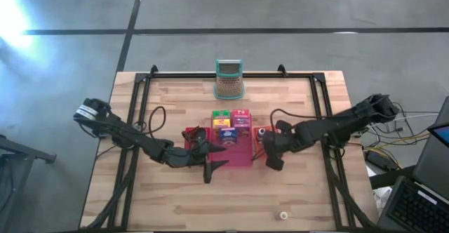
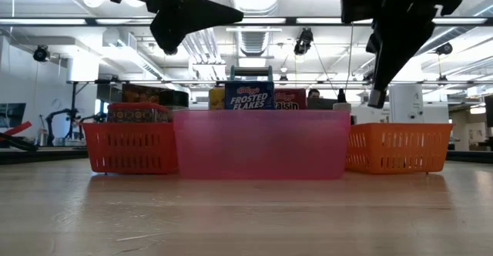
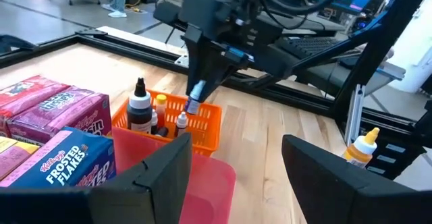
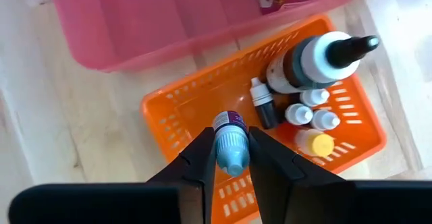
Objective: Pick & Place Kitchen Items
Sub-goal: Put the small purple food coloring bottle into the orange bin
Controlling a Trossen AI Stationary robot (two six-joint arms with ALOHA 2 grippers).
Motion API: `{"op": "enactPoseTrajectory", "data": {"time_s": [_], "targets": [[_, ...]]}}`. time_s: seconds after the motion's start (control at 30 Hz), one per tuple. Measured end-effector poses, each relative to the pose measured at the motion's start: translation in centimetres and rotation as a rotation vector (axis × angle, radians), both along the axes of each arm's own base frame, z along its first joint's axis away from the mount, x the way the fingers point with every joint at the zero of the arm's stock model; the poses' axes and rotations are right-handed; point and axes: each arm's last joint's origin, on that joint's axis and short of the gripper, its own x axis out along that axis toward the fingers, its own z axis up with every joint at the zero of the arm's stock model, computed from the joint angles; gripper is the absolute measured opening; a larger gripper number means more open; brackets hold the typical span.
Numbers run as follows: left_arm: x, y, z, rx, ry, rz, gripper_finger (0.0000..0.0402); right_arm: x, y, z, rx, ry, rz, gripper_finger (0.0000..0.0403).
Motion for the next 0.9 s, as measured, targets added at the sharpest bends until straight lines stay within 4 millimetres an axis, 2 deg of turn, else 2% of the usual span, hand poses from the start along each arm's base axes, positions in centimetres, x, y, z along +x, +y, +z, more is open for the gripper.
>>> {"op": "enactPoseTrajectory", "data": {"time_s": [0.33,0.9], "targets": [[0.0,0.0,0.0,0.000,0.001,0.000,0.0236,0.7,-2.1,-0.5,0.037,0.033,-0.044,0.0066],[0.0,0.0,-0.1,0.001,0.005,-0.001,0.0236,2.8,-2.6,-5.0,0.046,0.181,0.014,0.0068]]}}
